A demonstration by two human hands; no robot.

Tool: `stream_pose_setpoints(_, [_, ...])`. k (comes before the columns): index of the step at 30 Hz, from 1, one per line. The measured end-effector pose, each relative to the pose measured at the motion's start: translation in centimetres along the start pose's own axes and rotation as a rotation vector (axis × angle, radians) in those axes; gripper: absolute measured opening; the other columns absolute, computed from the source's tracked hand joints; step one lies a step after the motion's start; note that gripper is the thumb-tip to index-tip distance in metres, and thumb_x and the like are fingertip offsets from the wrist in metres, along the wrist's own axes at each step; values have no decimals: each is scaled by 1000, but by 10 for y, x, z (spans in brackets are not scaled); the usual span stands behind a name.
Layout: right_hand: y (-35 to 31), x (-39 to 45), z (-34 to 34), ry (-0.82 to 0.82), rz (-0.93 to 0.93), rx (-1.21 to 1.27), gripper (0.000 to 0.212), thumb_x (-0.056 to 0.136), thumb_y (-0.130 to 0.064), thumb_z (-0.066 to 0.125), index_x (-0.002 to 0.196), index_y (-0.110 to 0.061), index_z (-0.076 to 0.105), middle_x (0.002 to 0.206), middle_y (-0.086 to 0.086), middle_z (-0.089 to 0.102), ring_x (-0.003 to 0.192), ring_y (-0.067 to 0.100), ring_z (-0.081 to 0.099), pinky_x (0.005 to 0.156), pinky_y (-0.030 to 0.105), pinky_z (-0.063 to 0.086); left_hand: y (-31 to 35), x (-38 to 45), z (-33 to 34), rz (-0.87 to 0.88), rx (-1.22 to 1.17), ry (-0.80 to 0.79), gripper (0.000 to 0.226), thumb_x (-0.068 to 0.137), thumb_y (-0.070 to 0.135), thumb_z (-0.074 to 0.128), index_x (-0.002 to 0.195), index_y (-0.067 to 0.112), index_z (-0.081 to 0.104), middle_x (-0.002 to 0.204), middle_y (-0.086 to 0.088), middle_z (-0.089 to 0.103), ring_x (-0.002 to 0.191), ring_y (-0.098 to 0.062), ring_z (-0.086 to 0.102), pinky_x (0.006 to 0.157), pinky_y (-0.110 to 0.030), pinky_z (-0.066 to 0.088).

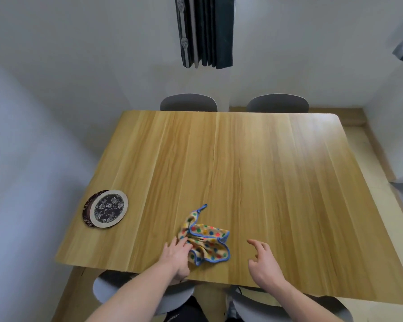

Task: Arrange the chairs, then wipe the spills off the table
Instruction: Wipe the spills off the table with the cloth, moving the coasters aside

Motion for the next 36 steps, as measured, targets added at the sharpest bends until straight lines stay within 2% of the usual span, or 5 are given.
stream_pose_setpoints(2, [-16, 2, 14, -22, -15, -31, 58, 96, -8, 47, 149, -31, 42, 154, -7, 33, 91, 6, 56, 87, 33, 57, -41, -5, 1, -54, -26, -18, 88, 79, 18, 57, 158, 28, 21, 169, 3, 5, 156, -31, 3, 125, -51, 11])
stream_pose_setpoints(7, [-62, 10, 53, -90, -71, -84, 58, 97, -12, 48, 151, -30, 39, 156, -7, 30, 76, 9, 65, 59, 19, 51, -128, -18, 4, -132, -80, -46, 86, 79, 14, 54, 158, 27, 21, 170, 4, 4, 156, -29, 3, 126, -50, 11])
stream_pose_setpoints(24, [-166, 6, 150, -93, -98, -141, 56, 99, -15, 50, 152, -29, 38, 157, -4, 31, 75, 6, 66, 54, 15, 47, -376, -50, 42, -415, -204, -43, 77, 81, 30, 51, 154, 24, 28, 168, 0, 17, 156, -27, 8, 125, -48, 18])
stream_pose_setpoints(29, [-164, -6, 164, -76, -94, -169, 56, 98, -16, 50, 151, -31, 38, 156, -5, 31, 80, 5, 66, 63, 18, 52, -387, -43, 35, -456, -369, 136, 70, 80, 33, 56, 146, 20, 37, 158, -6, 33, 145, -28, 31, 116, -47, 38])
stream_pose_setpoints(36, [-157, -26, 163, -36, -65, -163, 56, 98, -15, 50, 151, -30, 38, 156, -5, 30, 84, 2, 55, 75, 19, 53, -351, -25, 46, -433, -495, 118, 88, 76, 38, 63, 155, 25, 27, 169, -4, 7, 150, -32, 25, 112, -44, 43])
Point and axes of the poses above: each hand's wrist, its own x-axis towards the middle knuckle, its own z-axis out of the palm, y = z × x, the point moved 2 cm from there along x, towards the middle knuckle
